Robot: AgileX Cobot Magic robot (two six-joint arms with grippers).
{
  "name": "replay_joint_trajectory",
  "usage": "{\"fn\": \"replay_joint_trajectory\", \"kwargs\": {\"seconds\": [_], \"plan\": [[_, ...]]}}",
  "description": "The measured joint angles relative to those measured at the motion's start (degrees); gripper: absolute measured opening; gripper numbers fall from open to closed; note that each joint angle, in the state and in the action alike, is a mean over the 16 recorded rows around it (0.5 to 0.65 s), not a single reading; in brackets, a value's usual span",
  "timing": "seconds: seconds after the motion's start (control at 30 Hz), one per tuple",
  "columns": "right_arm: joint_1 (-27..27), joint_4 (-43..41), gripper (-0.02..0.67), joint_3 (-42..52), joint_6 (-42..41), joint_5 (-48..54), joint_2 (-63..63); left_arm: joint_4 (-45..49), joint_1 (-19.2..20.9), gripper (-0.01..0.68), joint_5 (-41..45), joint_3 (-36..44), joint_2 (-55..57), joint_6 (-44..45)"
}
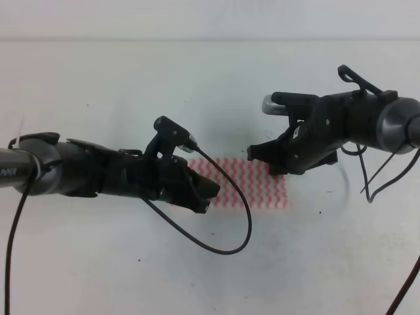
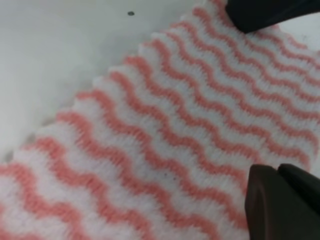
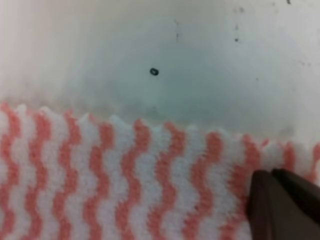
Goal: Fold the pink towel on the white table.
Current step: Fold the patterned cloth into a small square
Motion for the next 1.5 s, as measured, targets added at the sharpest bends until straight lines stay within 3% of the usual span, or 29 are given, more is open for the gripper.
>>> {"fn": "replay_joint_trajectory", "kwargs": {"seconds": [0.33, 0.63, 1.0, 1.5], "plan": [[0.0, -0.23, -0.018, -0.11, -0.29, 3.23, -3.8, -0.32, 0.0, -0.003, -1.2, -0.02, -2.69, -0.24], [0.09, 2.96, -0.018, -0.22, -3.13, 8.17, -6.3, 5.3, 0.0, -0.004, -2.51, 0.38, -3.86, -7.02], [0.43, 7.85, -0.018, -0.22, -7.26, 13.05, -5.1, 11.68, 0.0, -0.004, -2.05, 0.68, -3.81, -12.78], [0.49, 8.39, -0.018, -0.3, -7.77, 16.98, -1.78, 13.85, 0.0, -0.004, 0.25, 0.69, -3.16, -14.74]]}}
